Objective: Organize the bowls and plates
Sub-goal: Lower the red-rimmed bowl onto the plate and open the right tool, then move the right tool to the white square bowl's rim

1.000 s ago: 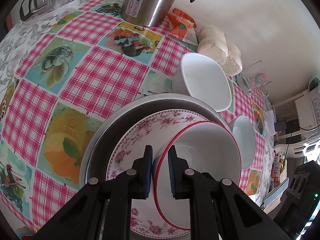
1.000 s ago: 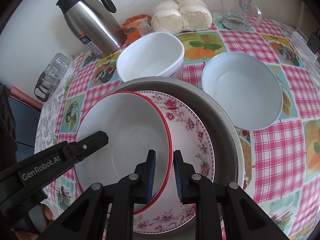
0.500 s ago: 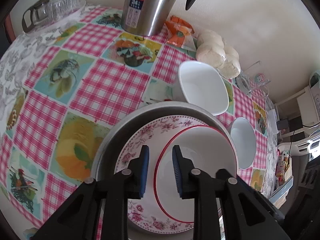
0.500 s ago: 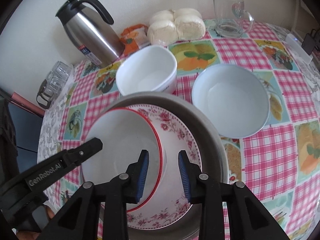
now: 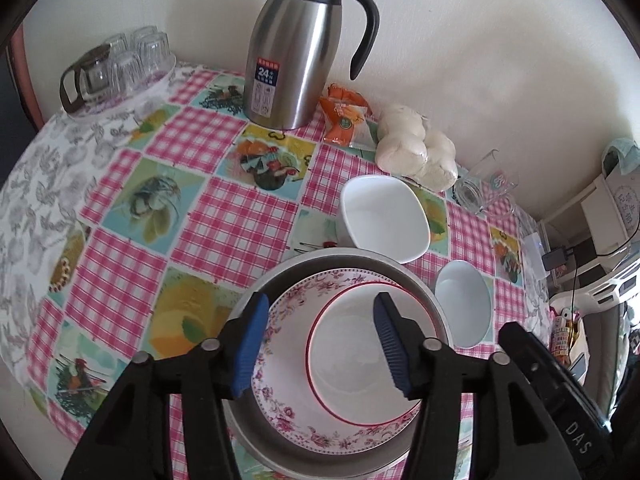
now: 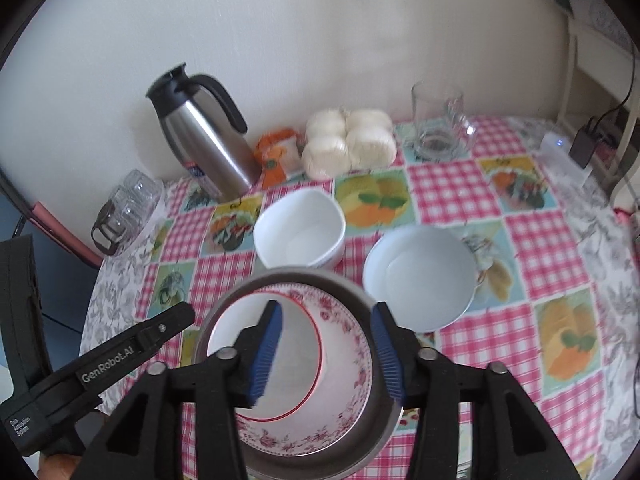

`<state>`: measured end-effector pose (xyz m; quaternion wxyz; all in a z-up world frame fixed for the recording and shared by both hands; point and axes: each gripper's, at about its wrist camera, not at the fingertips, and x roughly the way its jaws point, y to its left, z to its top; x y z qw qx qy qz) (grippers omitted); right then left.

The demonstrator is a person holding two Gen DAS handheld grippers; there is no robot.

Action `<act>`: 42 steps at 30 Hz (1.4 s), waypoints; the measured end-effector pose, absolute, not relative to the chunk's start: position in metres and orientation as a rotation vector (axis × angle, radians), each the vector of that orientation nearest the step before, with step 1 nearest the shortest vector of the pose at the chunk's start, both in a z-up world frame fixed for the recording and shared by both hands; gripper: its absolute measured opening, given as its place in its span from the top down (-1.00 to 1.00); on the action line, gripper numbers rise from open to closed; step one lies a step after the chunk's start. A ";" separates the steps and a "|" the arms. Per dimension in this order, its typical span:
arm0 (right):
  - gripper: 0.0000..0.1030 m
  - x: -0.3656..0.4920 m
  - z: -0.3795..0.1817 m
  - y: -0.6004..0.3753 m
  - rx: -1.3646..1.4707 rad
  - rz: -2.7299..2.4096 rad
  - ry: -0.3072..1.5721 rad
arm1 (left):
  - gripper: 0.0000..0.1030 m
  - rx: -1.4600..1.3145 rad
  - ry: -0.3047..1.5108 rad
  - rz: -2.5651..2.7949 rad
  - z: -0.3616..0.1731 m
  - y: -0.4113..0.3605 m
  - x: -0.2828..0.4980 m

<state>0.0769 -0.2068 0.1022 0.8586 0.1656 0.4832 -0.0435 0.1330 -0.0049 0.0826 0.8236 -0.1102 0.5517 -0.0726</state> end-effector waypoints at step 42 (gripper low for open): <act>-1.00 0.082 0.088 -0.244 0.305 -0.229 0.959 | -0.91 -0.110 1.016 -0.040 0.077 -0.017 0.143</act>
